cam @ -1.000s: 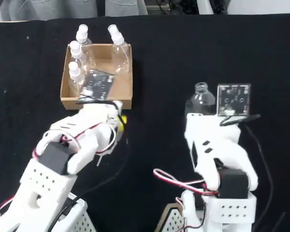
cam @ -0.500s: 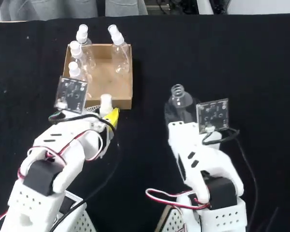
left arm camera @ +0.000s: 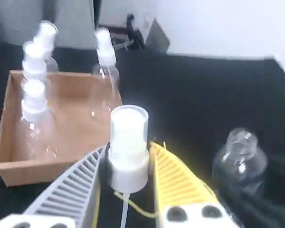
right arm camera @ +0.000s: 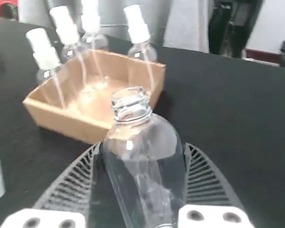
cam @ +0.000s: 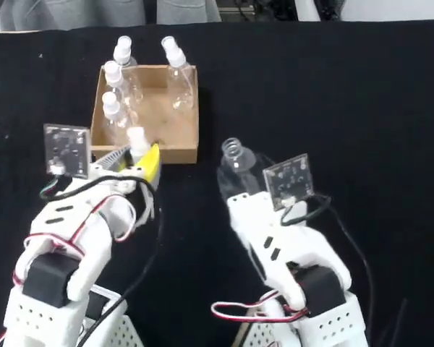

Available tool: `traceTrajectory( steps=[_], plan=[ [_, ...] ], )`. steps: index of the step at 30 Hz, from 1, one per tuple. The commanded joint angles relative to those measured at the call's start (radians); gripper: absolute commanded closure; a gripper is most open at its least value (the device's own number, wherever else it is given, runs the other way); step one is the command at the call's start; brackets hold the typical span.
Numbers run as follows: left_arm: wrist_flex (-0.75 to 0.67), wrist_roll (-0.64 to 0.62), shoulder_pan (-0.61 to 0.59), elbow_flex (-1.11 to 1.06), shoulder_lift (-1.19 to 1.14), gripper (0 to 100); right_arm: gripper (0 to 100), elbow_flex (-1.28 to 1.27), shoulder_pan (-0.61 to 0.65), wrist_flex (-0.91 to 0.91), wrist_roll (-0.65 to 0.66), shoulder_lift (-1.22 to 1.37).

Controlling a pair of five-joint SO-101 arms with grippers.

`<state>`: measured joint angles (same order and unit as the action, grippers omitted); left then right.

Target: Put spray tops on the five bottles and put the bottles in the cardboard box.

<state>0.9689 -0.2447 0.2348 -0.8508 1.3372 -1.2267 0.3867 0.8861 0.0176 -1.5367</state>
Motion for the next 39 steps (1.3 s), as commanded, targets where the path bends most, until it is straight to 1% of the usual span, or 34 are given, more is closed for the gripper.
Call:
traceTrajectory(
  steps=[1,5,10,13,16,24,35,39],
  plan=[
    [-0.037,-0.048,-0.035,0.016,0.068,97,87.3,-0.008,0.069,-0.031,0.011,-0.022],
    [-0.046,-0.068,-0.059,0.021,0.124,97,87.4,-0.047,0.101,-0.077,0.011,-0.022],
    [-0.078,-0.074,-0.059,0.016,0.176,97,87.4,-0.110,0.146,-0.157,0.011,-0.022],
    [-0.081,-0.075,-0.058,0.025,0.195,97,87.4,-0.117,0.175,-0.160,0.011,-0.022],
    [-0.115,-0.075,-0.058,0.022,0.216,97,87.4,-0.117,0.195,-0.157,0.011,-0.022],
    [-0.114,-0.075,-0.059,0.024,0.290,97,87.1,-0.145,0.253,-0.163,0.011,-0.022],
    [-0.106,-0.075,-0.059,0.015,0.450,97,87.1,-0.180,0.362,-0.169,0.009,-0.024],
    [-0.104,-0.075,-0.061,0.013,0.482,97,87.1,-0.248,0.390,-0.273,0.009,-0.024]
  ],
)
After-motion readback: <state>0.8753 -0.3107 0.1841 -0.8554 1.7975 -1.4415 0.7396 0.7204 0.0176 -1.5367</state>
